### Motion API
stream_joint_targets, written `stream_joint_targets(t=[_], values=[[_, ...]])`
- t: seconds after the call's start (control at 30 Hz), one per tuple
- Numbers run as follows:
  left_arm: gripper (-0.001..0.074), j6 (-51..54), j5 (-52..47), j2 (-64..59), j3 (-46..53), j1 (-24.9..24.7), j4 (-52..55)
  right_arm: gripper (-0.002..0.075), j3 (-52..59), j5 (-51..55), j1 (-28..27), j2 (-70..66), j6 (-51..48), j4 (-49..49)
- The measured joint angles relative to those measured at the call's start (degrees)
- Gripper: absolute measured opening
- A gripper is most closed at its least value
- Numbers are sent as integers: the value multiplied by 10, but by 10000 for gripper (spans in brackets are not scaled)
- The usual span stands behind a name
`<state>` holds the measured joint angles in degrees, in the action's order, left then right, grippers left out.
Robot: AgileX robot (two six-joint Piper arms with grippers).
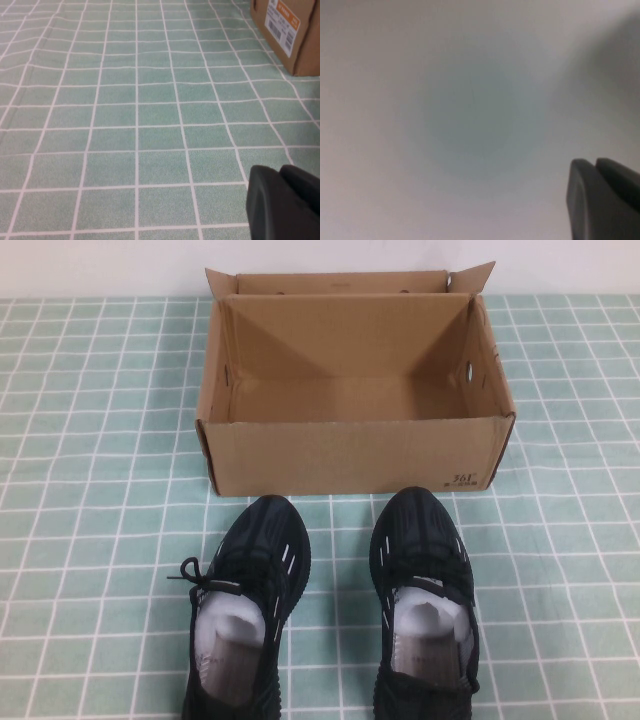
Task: Put shoes into padded shoe box
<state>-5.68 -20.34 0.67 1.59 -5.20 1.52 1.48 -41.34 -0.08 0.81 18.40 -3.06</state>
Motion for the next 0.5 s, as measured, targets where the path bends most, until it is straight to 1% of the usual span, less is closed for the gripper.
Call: stream_joint_targets(t=[0.1, 0.2, 0.27, 0.37, 0.5], values=[[4, 0, 0, 0, 0, 0, 0, -8, -1, -60, 0, 0, 27, 56], [4, 0, 0, 0, 0, 0, 0, -8, -35, -60, 0, 0, 35, 114], [4, 0, 0, 0, 0, 0, 0, -8, -74, -41, 0, 0, 37, 134], [4, 0, 0, 0, 0, 0, 0, -8, -155, 47, 0, 0, 38, 143], [4, 0, 0, 0, 0, 0, 0, -8, -282, 225, 0, -4, 38, 143]])
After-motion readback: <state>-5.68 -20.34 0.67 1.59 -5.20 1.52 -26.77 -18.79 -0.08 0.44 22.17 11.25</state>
